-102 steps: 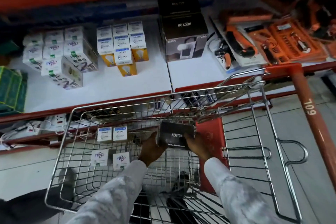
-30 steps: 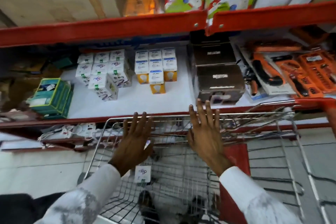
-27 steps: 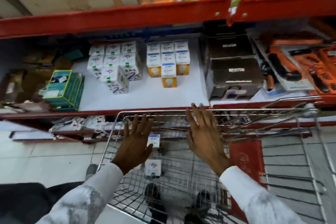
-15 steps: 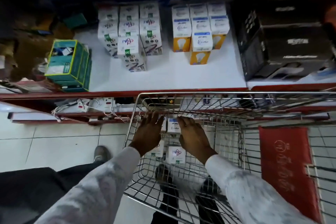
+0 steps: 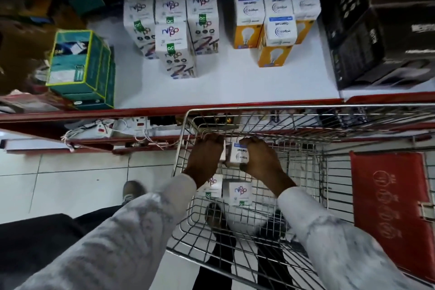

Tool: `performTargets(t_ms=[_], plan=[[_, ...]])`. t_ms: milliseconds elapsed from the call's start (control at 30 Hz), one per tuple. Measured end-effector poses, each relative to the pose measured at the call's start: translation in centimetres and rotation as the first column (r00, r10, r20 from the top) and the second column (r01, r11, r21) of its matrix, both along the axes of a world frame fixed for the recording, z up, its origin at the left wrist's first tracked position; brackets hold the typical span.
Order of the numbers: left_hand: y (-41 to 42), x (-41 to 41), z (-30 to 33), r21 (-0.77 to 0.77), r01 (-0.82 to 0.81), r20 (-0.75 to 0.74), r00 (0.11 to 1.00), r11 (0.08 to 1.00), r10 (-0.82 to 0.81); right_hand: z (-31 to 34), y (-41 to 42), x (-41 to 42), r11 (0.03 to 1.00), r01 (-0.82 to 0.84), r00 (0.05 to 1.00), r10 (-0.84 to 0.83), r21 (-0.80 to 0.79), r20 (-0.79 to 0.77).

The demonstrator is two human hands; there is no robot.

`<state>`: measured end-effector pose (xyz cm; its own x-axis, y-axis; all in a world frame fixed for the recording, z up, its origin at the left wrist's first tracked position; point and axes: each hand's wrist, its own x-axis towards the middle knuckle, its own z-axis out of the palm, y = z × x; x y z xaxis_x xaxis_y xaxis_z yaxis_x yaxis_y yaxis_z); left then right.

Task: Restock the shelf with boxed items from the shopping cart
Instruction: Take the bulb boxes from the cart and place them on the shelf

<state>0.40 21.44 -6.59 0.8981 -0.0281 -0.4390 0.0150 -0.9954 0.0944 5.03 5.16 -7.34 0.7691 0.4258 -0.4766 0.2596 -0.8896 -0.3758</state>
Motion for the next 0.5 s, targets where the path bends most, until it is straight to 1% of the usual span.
performTargets(t_ms=[67,167,233,333,433,500], plan=[[0.3,0.2,3.0,-0.066,-0.027,-0.004,1.000,0.997,0.027,2.9,-1.1,0.6,0.998,0.043,0.998,-0.040,0.055,-0.042],[1.1,0.2,8.1,-0.219,-0.053,0.001,0.999,0.974,0.054,7.8,-2.8,1.7,0.984,0.098,0.992,-0.084,0.149,-0.096],[1.4,0.2,11.7,-0.279,-0.076,0.033,0.995,0.957,0.089,11.2,-4.1,2.6,0.975,0.104,0.993,-0.090,0.196,-0.080],[1.1,0.7,16.6,-0.273,-0.055,0.118,0.989,0.960,0.090,16.2,-5.9,4.1,0.961,0.111,0.994,-0.108,0.252,-0.028],[0.3,2.2,20.7,-0.258,-0.063,0.212,0.970,0.964,0.120,20.4,-7.5,6.0,0.968,0.075,0.992,-0.096,0.238,0.077],[-0.3,3.6,22.5,-0.239,-0.065,0.287,0.948,0.969,0.135,22.5,-8.4,7.6,0.964,0.095,0.981,-0.132,0.247,0.139]])
